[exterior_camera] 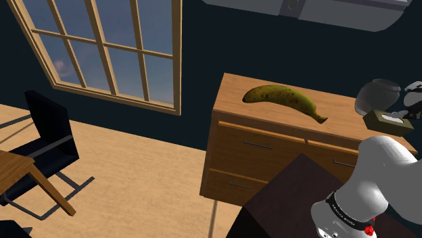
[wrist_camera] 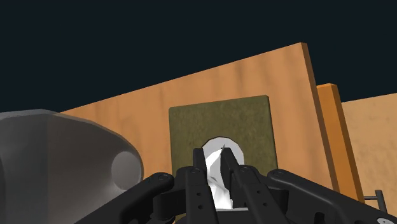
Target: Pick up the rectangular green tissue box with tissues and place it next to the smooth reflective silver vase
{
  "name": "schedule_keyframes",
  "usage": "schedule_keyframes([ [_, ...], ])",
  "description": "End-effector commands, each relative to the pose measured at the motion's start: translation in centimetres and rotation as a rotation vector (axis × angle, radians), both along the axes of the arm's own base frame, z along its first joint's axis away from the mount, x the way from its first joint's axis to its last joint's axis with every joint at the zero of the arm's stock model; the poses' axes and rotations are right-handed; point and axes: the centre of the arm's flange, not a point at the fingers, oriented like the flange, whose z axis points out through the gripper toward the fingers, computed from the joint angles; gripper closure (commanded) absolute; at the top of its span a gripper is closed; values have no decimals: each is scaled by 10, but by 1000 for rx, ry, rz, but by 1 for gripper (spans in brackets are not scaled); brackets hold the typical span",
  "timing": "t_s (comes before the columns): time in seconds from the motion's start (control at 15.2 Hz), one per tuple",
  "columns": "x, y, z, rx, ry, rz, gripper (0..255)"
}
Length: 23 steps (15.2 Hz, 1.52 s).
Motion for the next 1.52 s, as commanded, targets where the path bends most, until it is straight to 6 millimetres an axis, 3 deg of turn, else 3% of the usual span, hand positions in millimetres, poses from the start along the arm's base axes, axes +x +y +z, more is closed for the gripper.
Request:
schedule_keyframes([
  [0.0, 0, 0, -11, 0, 0, 0, 255],
  [0.13, 0, 0, -26, 0, 0, 0, 255],
  [0.66, 0, 0, -26, 0, 0, 0, 255],
  [0.73, 0, 0, -26, 0, 0, 0, 0],
  [1.06, 0, 0, -26, 0, 0, 0, 0],
  [1.32, 1, 27, 16, 0, 0, 0, 0],
  [1.45, 1, 27, 16, 0, 0, 0, 0],
])
